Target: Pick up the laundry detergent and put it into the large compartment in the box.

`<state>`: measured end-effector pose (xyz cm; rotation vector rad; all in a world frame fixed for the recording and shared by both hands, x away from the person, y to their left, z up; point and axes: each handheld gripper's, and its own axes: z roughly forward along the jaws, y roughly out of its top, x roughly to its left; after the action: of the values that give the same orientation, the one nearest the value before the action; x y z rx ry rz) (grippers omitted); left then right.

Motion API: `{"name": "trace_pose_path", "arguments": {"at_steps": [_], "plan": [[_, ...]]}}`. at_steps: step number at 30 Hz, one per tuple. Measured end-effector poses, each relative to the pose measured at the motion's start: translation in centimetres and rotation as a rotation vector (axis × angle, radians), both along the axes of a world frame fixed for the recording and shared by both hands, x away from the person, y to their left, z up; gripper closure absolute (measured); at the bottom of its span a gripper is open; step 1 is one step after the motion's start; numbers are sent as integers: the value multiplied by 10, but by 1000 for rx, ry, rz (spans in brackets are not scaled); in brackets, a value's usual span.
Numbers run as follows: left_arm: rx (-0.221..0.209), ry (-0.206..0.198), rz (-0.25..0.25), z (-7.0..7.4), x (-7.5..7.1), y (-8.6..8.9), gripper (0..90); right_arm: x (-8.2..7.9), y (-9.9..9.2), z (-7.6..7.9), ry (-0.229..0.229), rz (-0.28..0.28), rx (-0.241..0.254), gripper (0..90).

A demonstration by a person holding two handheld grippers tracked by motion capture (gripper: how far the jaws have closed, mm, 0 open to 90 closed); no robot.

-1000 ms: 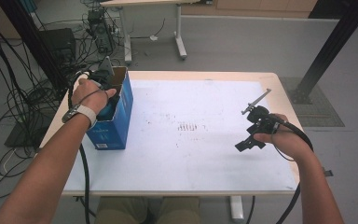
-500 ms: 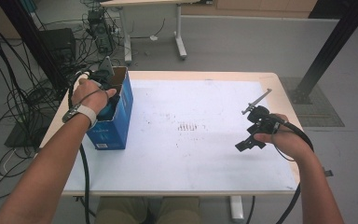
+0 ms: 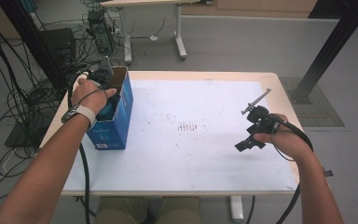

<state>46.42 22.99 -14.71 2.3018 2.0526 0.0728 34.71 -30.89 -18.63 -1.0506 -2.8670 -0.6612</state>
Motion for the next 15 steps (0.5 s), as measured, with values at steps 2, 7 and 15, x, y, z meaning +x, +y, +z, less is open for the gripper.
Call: {"name": "trace_pose_path", "arguments": {"at_steps": [2,7,15], "plan": [[-1,-4,-2,0,-1,1,296,0,0,0,1,-2,2,84],[-2,-5,-7,0,-1,2,292,0,1,0,2,-2,-1,84],[-17,-6,-4,5,-2,6,292,-1,1,1,1,-1,0,84]]}}
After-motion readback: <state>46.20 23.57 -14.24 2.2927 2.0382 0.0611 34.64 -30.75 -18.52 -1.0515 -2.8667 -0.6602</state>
